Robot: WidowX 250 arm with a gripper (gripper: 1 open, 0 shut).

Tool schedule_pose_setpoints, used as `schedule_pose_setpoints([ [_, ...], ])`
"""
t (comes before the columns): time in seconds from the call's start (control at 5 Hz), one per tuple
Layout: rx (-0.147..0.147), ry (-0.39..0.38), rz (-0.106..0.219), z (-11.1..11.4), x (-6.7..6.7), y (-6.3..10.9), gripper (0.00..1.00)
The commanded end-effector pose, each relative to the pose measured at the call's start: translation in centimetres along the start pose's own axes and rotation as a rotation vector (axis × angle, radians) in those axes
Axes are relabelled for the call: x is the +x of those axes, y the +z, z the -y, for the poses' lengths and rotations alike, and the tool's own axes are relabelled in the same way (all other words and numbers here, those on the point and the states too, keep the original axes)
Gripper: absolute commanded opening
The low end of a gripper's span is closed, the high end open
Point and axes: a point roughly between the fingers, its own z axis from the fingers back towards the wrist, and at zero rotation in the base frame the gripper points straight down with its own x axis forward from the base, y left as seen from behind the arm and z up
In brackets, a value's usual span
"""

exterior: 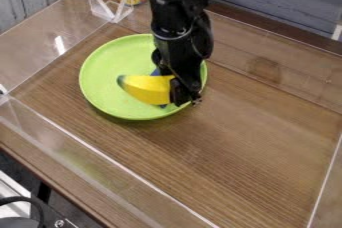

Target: Put the banana in the green plate

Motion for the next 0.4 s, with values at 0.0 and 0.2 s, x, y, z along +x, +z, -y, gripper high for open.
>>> schedule_pose_setpoints([
  [0.0,0.037,0.004,0.052,-0.51,0.59,0.99,0.00],
  [0.2,0.041,0.006,0.048,-0.37,0.08,0.53,0.00],
])
